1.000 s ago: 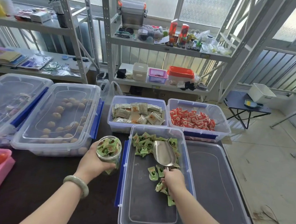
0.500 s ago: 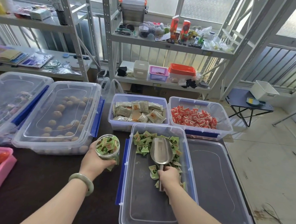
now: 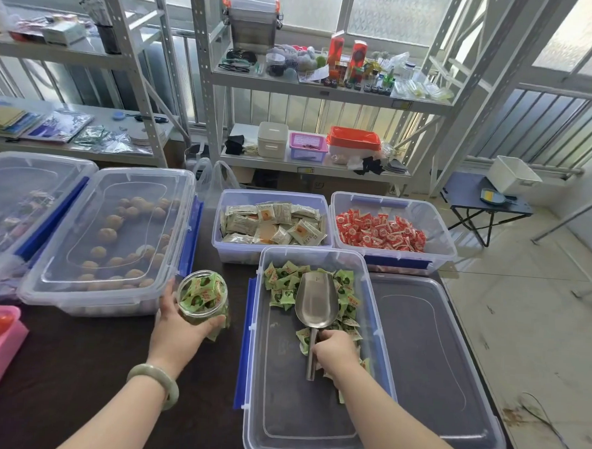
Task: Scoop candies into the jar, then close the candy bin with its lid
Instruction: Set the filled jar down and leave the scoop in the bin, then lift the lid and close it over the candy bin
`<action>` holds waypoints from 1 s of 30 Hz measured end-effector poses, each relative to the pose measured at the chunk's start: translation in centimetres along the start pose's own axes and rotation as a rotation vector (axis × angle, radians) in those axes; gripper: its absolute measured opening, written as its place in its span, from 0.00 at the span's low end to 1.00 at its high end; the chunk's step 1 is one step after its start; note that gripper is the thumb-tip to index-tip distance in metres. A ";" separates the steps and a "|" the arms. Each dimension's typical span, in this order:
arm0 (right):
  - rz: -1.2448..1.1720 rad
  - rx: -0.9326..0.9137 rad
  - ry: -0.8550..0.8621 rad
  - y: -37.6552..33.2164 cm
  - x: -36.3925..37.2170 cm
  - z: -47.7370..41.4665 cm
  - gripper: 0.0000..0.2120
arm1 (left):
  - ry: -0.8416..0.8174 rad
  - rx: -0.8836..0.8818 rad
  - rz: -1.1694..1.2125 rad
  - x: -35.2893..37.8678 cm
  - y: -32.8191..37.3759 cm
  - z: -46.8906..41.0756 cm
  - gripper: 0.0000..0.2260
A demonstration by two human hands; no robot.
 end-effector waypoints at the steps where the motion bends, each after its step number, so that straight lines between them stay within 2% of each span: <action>1: 0.032 -0.010 0.015 -0.1 -0.2 0.2 0.12 | 0.036 0.045 0.007 -0.3 0.4 0.5 0.47; 4: 0.106 -0.047 0.069 -0.4 -1.0 0.7 0.20 | 0.118 0.235 -0.060 -0.8 2.0 2.2 0.38; 8: 0.079 -0.123 0.141 -0.5 -2.4 1.2 0.29 | 0.157 0.466 -0.163 -0.6 4.2 3.6 0.29; 14: -0.008 -0.302 0.233 -0.7 -5.6 2.1 0.26 | 0.086 0.610 -0.080 2.3 8.8 4.4 0.18; 17: -0.046 -0.402 0.340 0.2 -8.6 2.8 0.22 | 0.015 0.652 -0.038 5.5 11.0 5.0 0.15; 19: -0.029 -0.433 0.429 1.6 -11.0 2.8 0.19 | -0.085 0.583 0.039 8.3 11.9 5.5 0.14; 22: -0.017 -0.424 0.483 4.7 -14.6 2.2 0.18 | -0.273 0.343 0.190 13.1 12.4 6.9 0.15; 26: -0.017 -0.350 0.479 9.5 -18.6 0.7 0.17 | -0.485 0.185 0.275 19.8 13.5 10.5 0.14; 30: 0.022 -0.295 0.419 13.8 -21.3 -1.4 0.18 | -0.568 -0.030 0.376 25.9 13.6 13.8 0.15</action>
Point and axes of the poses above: each hand's wrist, its own z-axis away from the middle knuckle, its own x-axis out of the palm, y = z × x, the point moved 5 cm from there along -z, towards the middle knuckle, and after that the axes turned 10 degrees about z, right-handed, at the moved point
